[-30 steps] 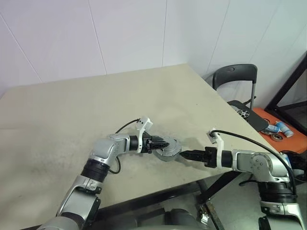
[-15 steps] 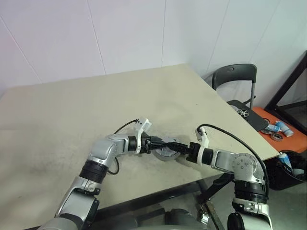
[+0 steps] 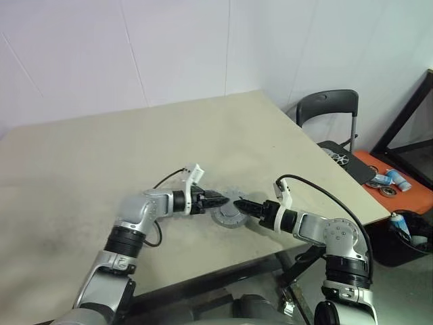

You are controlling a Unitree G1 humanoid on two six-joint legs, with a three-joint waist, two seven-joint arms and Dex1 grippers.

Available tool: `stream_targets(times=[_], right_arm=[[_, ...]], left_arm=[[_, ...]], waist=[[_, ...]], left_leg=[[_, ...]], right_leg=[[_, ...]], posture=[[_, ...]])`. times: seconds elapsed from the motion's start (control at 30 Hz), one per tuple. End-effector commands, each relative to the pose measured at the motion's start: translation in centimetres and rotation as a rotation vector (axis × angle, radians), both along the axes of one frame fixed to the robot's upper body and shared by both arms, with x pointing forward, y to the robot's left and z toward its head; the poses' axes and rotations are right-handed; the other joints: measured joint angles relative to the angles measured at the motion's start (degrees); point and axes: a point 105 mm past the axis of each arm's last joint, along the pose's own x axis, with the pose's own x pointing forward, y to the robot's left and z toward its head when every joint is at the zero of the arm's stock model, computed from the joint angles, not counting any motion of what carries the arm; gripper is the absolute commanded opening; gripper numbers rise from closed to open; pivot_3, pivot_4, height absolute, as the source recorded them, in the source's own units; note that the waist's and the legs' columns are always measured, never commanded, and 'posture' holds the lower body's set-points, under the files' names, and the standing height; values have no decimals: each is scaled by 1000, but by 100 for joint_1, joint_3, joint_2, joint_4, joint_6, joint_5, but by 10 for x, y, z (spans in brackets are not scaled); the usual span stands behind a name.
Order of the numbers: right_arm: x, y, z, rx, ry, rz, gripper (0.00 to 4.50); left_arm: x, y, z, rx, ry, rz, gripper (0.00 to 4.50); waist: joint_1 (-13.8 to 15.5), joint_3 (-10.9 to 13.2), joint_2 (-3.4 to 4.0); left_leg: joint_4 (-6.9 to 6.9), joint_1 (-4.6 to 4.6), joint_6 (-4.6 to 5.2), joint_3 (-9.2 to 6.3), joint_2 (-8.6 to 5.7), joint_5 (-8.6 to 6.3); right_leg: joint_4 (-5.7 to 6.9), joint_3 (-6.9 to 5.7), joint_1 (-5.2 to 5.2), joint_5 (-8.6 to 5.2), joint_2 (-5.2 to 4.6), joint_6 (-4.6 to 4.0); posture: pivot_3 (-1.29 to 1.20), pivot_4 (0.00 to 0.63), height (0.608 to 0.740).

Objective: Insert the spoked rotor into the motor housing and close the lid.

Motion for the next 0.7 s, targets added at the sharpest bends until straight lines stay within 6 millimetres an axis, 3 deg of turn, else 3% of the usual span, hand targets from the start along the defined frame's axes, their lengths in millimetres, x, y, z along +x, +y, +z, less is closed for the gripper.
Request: stream_targets(times=[0.03,0.17,0.33,0.57,0.7], right_arm=[[3,0,-6,-6,30,-35,2200],[-2,5,-11,-13,44,-16,2197],[2,7,-15,1,60,-32,2194],[14,7,-21,70,117,-93,2192],[23,12,0,287,144,-125,2192]], left_arm=[[24,32,50,-72,-127,137,2325],[36,61,78,-111,-184,245,2325],[38,82,82,-77,-203,298,2325],[20,74,76,-96,-175,248,2325],[13,71,70,-97,-149,238,2325]], waist=[[3,1,0],[23,1,-1],[-48,-1,-2],[-156,-1,-3],[-162,1,-1]], left_leg=[[-3,-3,0,0,1,0],[-8,-13,0,0,2,0],[-15,-8,0,14,2,0],[-15,-3,-1,18,9,0],[-12,-2,-1,16,10,1]], right_leg=[[3,0,-7,2,1,3],[8,5,-28,4,1,3],[8,28,-29,4,0,4],[14,38,-29,4,2,3],[20,38,-29,5,2,-1]], posture=[[0,0,740],[0,0,740],[0,0,740],[0,0,740],[0,0,740]])
